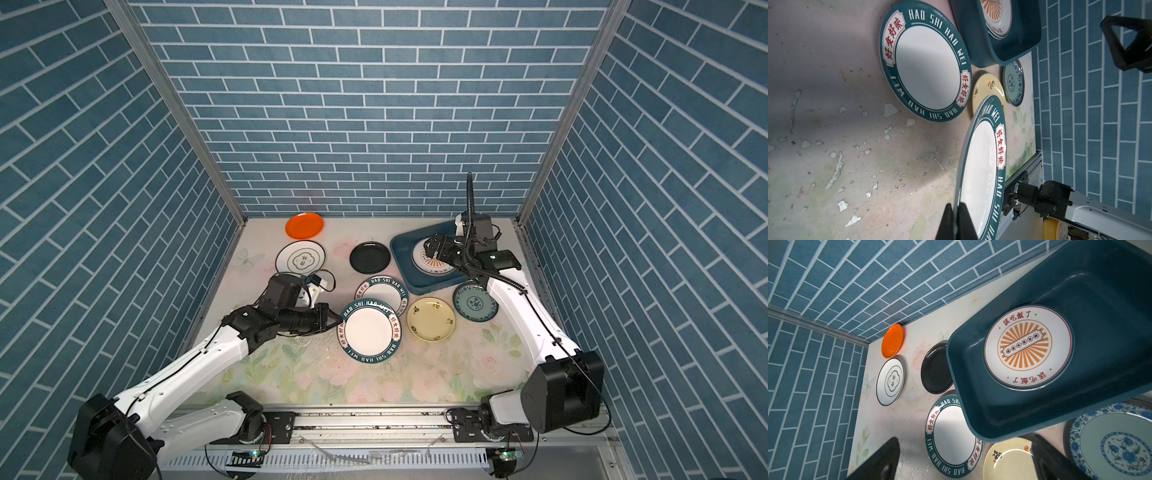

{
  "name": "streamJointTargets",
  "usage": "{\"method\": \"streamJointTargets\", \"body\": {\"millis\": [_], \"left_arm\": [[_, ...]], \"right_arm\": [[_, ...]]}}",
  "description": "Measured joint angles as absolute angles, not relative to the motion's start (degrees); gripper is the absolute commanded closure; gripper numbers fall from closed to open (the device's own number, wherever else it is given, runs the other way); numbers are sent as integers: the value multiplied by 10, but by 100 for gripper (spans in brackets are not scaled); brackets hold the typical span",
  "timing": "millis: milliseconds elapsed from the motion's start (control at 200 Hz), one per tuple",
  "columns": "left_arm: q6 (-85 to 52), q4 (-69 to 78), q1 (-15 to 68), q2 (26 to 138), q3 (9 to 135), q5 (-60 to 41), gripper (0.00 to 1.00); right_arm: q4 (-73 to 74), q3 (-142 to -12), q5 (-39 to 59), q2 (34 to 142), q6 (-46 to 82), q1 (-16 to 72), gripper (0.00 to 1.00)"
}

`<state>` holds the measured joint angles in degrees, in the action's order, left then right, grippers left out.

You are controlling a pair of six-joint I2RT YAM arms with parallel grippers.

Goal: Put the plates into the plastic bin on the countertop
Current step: 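Carry the upright green-rimmed plate toward the right gripper above the bin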

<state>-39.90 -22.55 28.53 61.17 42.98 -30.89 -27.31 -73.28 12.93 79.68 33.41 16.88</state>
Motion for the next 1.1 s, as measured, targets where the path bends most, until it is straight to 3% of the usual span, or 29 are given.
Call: {"method": "streamJointTargets", "body": {"millis": [605, 1100], "left_arm": [[-406, -223, 201, 594, 534, -354, 100], [-407, -217, 182, 703, 648, -368, 100]], "right_arm": [[-257, -754, 128, 814, 332, 169, 2], [-238, -778, 184, 816, 354, 169, 2]]}}
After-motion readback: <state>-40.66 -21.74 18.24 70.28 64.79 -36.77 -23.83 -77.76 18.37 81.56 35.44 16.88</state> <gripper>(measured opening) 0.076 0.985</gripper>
